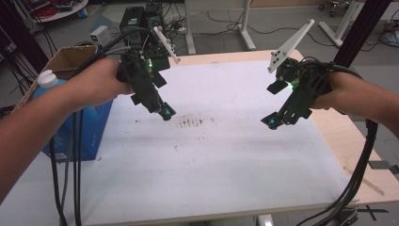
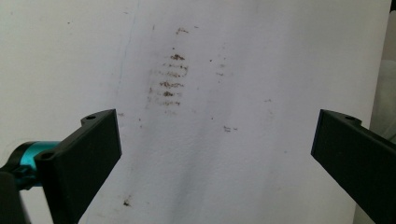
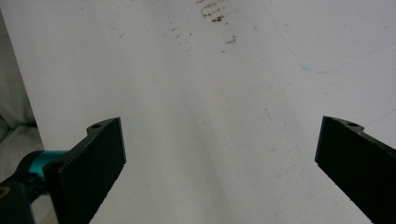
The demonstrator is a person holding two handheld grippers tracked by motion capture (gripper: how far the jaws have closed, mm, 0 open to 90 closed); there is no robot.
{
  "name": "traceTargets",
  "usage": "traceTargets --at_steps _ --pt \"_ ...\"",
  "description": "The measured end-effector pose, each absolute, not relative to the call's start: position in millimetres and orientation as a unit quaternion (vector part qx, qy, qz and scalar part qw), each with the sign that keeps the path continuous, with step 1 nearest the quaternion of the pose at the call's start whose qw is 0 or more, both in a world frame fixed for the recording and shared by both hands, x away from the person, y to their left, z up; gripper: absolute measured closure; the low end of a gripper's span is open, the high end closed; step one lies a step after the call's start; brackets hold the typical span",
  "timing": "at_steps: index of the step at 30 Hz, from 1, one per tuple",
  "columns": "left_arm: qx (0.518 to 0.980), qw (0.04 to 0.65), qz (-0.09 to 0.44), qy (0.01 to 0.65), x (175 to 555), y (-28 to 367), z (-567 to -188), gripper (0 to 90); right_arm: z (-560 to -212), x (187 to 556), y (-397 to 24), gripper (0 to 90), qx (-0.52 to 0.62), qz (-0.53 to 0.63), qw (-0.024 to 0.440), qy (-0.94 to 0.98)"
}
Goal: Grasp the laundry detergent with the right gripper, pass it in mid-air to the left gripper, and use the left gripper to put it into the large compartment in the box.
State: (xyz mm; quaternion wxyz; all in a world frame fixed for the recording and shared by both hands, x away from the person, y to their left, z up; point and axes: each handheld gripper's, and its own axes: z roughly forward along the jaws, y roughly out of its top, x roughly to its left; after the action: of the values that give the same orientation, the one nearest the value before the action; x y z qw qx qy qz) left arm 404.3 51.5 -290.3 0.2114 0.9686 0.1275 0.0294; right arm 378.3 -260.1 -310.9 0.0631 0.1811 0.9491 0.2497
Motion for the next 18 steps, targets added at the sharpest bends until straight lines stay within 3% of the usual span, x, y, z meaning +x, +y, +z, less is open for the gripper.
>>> traceTargets --at_steps 18 --pt "0.971 0.206 0.021 0.122 404.5 49.3 -296.6 1.6 -313.9 378.1 -256.1 1.1 0.178 0.247 0.058 0.951"
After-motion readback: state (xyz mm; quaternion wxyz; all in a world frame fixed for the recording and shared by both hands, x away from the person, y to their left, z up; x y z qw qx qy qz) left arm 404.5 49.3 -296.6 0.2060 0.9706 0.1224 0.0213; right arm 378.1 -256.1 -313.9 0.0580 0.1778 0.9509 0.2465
